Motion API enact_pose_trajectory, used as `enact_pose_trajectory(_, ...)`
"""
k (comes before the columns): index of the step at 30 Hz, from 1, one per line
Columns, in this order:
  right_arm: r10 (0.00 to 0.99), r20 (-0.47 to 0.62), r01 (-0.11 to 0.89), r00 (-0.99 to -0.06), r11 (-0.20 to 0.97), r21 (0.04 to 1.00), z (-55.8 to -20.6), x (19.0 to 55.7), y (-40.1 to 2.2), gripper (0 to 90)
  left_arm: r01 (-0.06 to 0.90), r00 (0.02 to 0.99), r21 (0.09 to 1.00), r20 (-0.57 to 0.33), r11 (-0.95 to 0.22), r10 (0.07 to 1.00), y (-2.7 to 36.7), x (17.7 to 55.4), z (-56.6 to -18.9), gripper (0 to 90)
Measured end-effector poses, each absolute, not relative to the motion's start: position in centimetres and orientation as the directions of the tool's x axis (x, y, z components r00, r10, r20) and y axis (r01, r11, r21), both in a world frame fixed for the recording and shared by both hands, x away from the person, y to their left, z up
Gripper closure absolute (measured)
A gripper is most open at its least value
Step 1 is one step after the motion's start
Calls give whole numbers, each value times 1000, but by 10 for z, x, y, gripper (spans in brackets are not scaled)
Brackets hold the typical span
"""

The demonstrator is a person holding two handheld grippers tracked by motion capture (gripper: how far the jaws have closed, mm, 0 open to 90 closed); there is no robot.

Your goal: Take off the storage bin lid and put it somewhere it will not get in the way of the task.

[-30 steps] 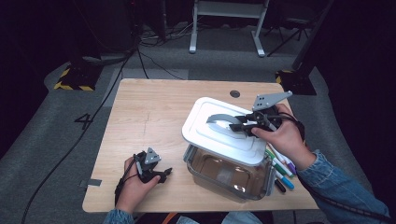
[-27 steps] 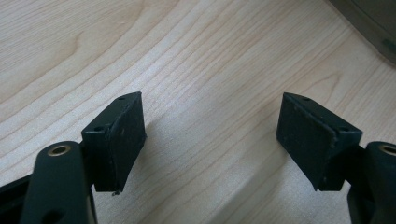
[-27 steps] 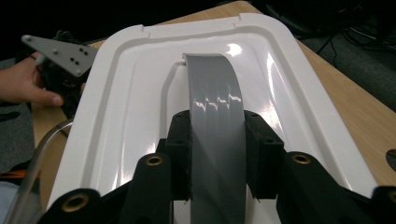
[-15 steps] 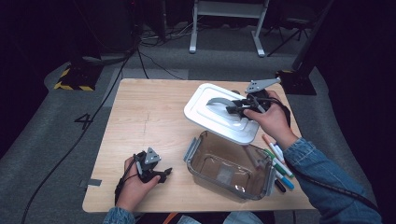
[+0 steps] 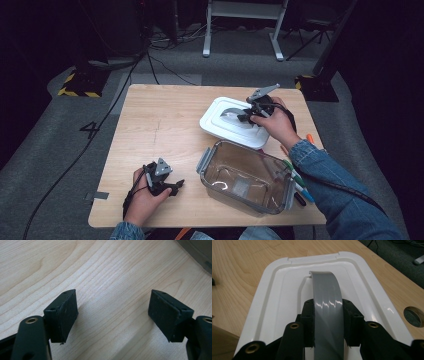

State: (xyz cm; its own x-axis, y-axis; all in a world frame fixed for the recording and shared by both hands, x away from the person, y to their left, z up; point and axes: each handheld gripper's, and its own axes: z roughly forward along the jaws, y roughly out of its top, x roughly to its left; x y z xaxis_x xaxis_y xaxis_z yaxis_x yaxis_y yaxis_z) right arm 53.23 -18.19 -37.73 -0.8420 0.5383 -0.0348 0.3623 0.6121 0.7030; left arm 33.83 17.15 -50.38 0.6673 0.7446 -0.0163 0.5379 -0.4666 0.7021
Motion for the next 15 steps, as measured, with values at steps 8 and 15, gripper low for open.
enact_pose_trajectory(8,525,0,403,-851,652,642,-400,541,-174,670,538,667,702,-17,-466,745,171,338,-504,242)
enact_pose_trajectory(15,501,3,410,-866,707,577,-413,544,-170,669,538,667,702,-17,-466,745,172,338,-504,242)
